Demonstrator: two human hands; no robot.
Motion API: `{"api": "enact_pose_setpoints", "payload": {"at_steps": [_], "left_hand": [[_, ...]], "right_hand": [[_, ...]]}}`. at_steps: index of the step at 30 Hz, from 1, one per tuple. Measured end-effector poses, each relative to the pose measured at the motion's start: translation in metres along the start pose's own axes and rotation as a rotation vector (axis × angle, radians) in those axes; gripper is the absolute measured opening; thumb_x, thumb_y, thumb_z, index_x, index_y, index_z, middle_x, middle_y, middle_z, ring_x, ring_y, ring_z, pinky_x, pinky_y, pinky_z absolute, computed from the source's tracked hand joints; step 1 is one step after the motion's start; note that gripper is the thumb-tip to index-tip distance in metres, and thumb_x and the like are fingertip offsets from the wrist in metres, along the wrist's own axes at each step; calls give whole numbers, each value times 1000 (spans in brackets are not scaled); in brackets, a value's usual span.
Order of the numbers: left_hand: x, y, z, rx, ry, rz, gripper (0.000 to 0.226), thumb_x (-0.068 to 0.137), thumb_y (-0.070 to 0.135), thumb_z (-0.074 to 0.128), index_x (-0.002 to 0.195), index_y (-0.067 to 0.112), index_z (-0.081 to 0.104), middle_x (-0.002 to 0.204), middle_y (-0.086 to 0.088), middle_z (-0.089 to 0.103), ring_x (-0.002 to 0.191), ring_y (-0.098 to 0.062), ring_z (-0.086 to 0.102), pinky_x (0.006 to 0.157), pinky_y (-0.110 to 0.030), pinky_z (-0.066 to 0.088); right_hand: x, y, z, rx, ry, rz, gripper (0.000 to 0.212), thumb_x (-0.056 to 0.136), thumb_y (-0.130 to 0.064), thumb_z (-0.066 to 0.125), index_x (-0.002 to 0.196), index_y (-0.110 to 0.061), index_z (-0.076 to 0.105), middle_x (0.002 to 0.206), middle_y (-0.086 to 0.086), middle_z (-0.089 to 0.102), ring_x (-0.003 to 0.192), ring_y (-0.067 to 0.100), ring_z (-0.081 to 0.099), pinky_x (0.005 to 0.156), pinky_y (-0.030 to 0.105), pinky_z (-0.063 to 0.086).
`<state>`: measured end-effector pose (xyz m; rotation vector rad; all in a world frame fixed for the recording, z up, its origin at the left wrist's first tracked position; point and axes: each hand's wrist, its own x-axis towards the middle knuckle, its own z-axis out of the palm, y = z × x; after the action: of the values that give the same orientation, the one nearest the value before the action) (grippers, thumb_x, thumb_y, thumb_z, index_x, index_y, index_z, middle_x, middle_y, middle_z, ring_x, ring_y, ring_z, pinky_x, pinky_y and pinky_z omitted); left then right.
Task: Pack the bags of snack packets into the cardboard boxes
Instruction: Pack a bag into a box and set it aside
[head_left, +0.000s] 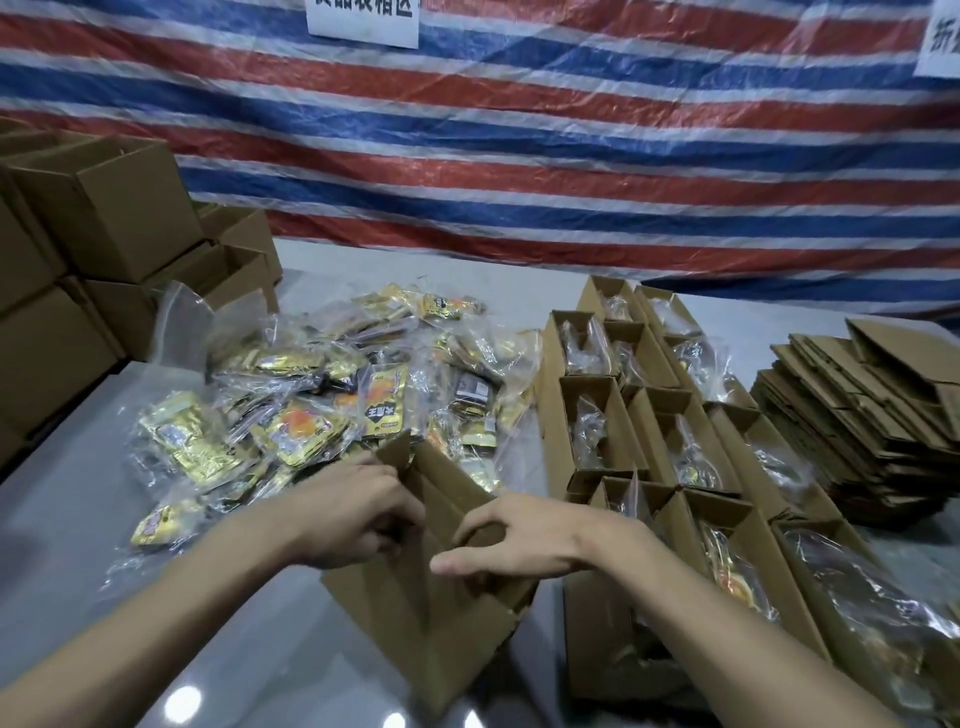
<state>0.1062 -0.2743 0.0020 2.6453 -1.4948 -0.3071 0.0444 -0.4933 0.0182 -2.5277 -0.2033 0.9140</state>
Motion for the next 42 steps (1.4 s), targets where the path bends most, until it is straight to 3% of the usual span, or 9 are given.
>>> {"api": "enact_pose_setpoints", "payload": {"at_steps": [4, 7, 9, 12, 15, 18, 28, 33, 42], "left_hand": [[22, -18, -43, -39, 142, -5, 26, 84, 38, 72, 108, 31, 67, 107, 13, 63, 111, -7, 42, 92, -18, 25], [43, -30, -74, 0, 309, 11, 29, 79, 32, 79, 106, 29, 70, 111, 11, 61, 115, -12, 43, 102, -26, 29], [59, -36, -89, 24, 434, -9, 29, 77, 25, 81, 104, 25, 72, 117, 5, 58, 121, -17, 42, 105, -33, 32], [86, -45, -101, 55, 581, -128, 36, 82, 21, 77, 117, 26, 68, 138, -2, 48, 135, -23, 31, 115, -44, 27], [117, -45, -106, -107, 742, -257, 56, 88, 20, 68, 140, 26, 48, 154, -4, 32, 144, -24, 24, 119, -45, 21], [148, -42, -107, -287, 828, -321, 67, 87, 17, 65, 148, 19, 37, 157, -4, 28, 143, -23, 29, 117, -45, 29], [217, -67, -94, -539, 760, -309, 37, 90, 23, 61, 127, 24, 55, 132, 4, 51, 121, -19, 50, 103, -44, 42], [239, -89, -99, -620, 688, -339, 31, 94, 24, 59, 125, 25, 57, 129, 6, 55, 123, -13, 48, 105, -37, 39], [265, -134, -88, -658, 595, -222, 10, 92, 29, 60, 96, 39, 60, 109, 17, 58, 110, -4, 52, 101, -37, 42]], "right_hand": [[-6, 0, -33, -96, 185, 20, 86, 52, -97, 53, 123, -48, 54, 131, -8, 36, 123, 19, 47, 99, 39, 42], [-6, -4, -59, -47, 373, -34, 42, 65, -74, 65, 94, -44, 62, 114, -8, 41, 110, 22, 53, 95, 44, 46], [-2, -9, -77, -2, 520, -64, 23, 71, -58, 67, 74, -35, 64, 120, -5, 47, 112, 22, 55, 95, 46, 47], [8, -16, -108, -19, 702, -46, 25, 77, -51, 67, 67, -28, 67, 106, 3, 64, 89, 18, 64, 83, 38, 53], [23, -14, -148, 58, 826, 26, 37, 80, -45, 70, 65, -11, 66, 65, 2, 63, 62, 18, 59, 66, 36, 52], [47, -3, -190, 172, 912, 96, 35, 84, -42, 70, 66, -11, 71, 59, -1, 60, 61, 17, 59, 62, 34, 49], [139, 53, -296, 170, 1190, 342, 22, 84, -39, 64, 99, -23, 66, 91, 1, 64, 80, 20, 59, 66, 31, 45], [173, 72, -328, 111, 1243, 413, 13, 88, -37, 60, 87, -25, 63, 97, 3, 65, 92, 29, 62, 93, 45, 46], [242, 112, -362, 6, 1255, 470, 17, 93, -41, 56, 97, -26, 63, 98, 4, 64, 94, 28, 62, 81, 41, 39]]}}
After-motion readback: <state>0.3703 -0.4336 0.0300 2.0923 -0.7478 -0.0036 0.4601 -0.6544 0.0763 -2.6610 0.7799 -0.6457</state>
